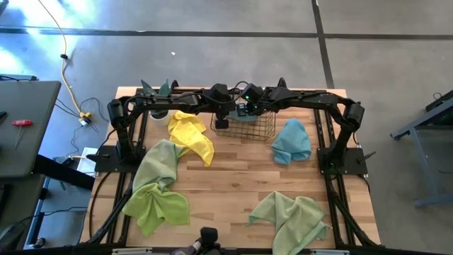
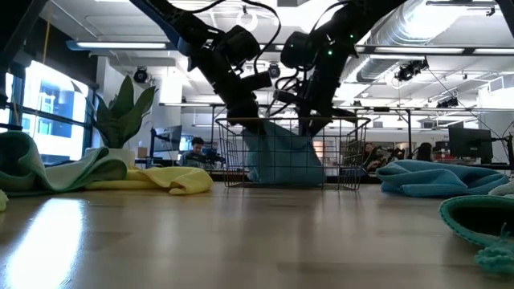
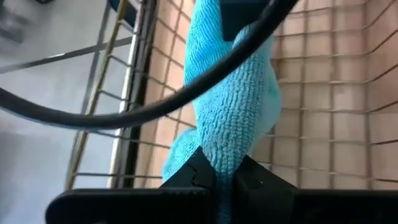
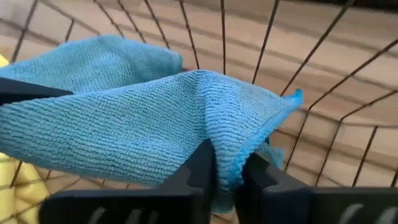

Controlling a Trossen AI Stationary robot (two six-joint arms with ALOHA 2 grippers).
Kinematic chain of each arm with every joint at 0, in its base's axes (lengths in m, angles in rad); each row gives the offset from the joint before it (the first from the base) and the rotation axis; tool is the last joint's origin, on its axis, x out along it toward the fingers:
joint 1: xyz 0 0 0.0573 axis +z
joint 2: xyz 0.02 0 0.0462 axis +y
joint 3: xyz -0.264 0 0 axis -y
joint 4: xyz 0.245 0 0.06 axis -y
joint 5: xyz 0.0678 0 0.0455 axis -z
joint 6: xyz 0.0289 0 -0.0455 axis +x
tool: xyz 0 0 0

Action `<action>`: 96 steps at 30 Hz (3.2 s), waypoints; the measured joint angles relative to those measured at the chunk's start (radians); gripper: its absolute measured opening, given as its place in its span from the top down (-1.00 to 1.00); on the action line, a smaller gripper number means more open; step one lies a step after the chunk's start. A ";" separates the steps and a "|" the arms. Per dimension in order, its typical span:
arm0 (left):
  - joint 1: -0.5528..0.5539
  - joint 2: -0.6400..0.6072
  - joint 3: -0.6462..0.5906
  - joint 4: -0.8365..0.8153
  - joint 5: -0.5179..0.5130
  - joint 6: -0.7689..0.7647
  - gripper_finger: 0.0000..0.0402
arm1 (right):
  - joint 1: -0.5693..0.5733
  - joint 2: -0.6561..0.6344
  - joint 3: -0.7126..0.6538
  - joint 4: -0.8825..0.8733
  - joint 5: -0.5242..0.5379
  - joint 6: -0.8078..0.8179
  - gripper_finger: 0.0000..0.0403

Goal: Fold microfiber towels
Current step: Put the bottom blue microfiber cloth in the basket

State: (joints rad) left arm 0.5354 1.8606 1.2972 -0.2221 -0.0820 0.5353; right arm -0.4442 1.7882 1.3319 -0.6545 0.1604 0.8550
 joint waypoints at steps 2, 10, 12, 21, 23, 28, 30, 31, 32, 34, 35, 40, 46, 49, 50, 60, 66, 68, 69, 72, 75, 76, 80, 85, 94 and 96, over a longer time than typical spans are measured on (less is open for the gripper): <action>-0.002 0.000 0.000 -0.007 0.026 -0.010 0.94 | 0.000 0.000 0.000 -0.011 -0.034 0.009 0.65; -0.033 0.000 0.000 -0.223 0.125 -0.119 0.53 | 0.001 -0.003 0.000 -0.029 -0.324 0.014 0.13; -0.042 0.000 0.000 -0.259 0.134 -0.121 0.44 | 0.001 -0.005 0.000 -0.030 -0.388 -0.001 0.08; -0.051 -0.010 0.106 -0.464 0.281 -0.108 0.21 | -0.010 -0.073 0.003 -0.061 -0.416 -0.026 0.07; -0.050 -0.010 0.163 -0.569 0.352 -0.076 0.20 | -0.015 -0.089 0.004 -0.059 -0.415 -0.026 0.07; -0.060 -0.011 0.235 -0.622 0.389 -0.050 0.20 | -0.006 -0.096 0.004 -0.027 -0.390 -0.022 0.07; -0.060 -0.011 0.236 -0.593 0.373 -0.062 0.20 | 0.008 -0.091 0.004 0.001 -0.359 -0.021 0.07; -0.060 -0.011 0.236 -0.574 0.358 -0.072 0.20 | 0.014 -0.088 0.004 0.010 -0.337 -0.018 0.07; -0.060 -0.008 0.237 -0.557 0.337 -0.079 0.20 | 0.020 -0.087 0.004 0.008 -0.318 -0.018 0.07; -0.060 -0.002 0.237 -0.532 0.310 -0.096 0.20 | 0.028 -0.082 0.004 0.007 -0.291 -0.017 0.07; -0.060 -0.001 0.236 -0.519 0.305 -0.105 0.20 | 0.029 -0.080 0.004 0.007 -0.288 -0.014 0.07; -0.061 -0.003 0.171 -0.377 0.310 -0.164 0.20 | 0.040 -0.075 0.003 -0.039 -0.273 -0.004 0.07; -0.060 -0.001 0.050 -0.188 0.311 -0.221 0.20 | 0.039 -0.074 0.002 -0.085 -0.276 -0.025 0.07; -0.056 0.002 0.008 -0.102 0.310 -0.239 0.20 | 0.041 -0.076 0.005 -0.067 -0.293 -0.031 0.07; -0.055 0.002 -0.008 -0.068 0.310 -0.247 0.20 | 0.041 -0.077 0.005 -0.065 -0.295 -0.039 0.07; -0.060 -0.015 -0.022 -0.050 0.333 -0.275 0.20 | 0.039 -0.082 0.004 0.085 -0.292 -0.098 0.07; -0.048 -0.118 0.061 -0.279 0.322 -0.336 0.20 | 0.039 -0.078 0.005 0.094 -0.291 -0.109 0.07; -0.053 -0.159 0.072 -0.367 0.314 -0.374 0.20 | 0.040 -0.077 0.003 0.098 -0.292 -0.121 0.07; -0.056 -0.178 0.072 -0.411 0.306 -0.394 0.20 | 0.041 -0.076 0.004 0.101 -0.290 -0.124 0.07; -0.069 -0.238 0.071 -0.498 0.273 -0.438 0.20 | 0.043 -0.052 0.004 0.106 -0.287 -0.164 0.07; -0.071 -0.312 0.071 -0.562 0.269 -0.497 0.20 | 0.044 -0.024 0.004 0.139 -0.293 -0.218 0.07; -0.073 -0.334 0.071 -0.570 0.270 -0.515 0.20 | 0.044 -0.014 0.004 0.152 -0.306 -0.240 0.07; -0.082 -0.431 0.071 -0.587 0.272 -0.570 0.20 | 0.045 0.035 0.004 0.179 -0.377 -0.387 0.07; -0.094 -0.544 0.071 -0.582 0.239 -0.610 0.20 | 0.043 0.105 0.004 0.192 -0.453 -0.534 0.07; -0.108 -0.684 0.071 -0.589 0.097 -0.682 0.20 | 0.010 0.141 0.004 -0.007 -0.568 -0.524 0.07; -0.107 -0.701 0.071 -0.589 0.080 -0.689 0.20 | 0.010 0.132 0.004 -0.067 -0.574 -0.530 0.07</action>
State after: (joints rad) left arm 0.4281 1.1597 1.3678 -0.8112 -0.0017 -0.1542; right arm -0.4347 1.9203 1.3357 -0.7219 -0.4133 0.3248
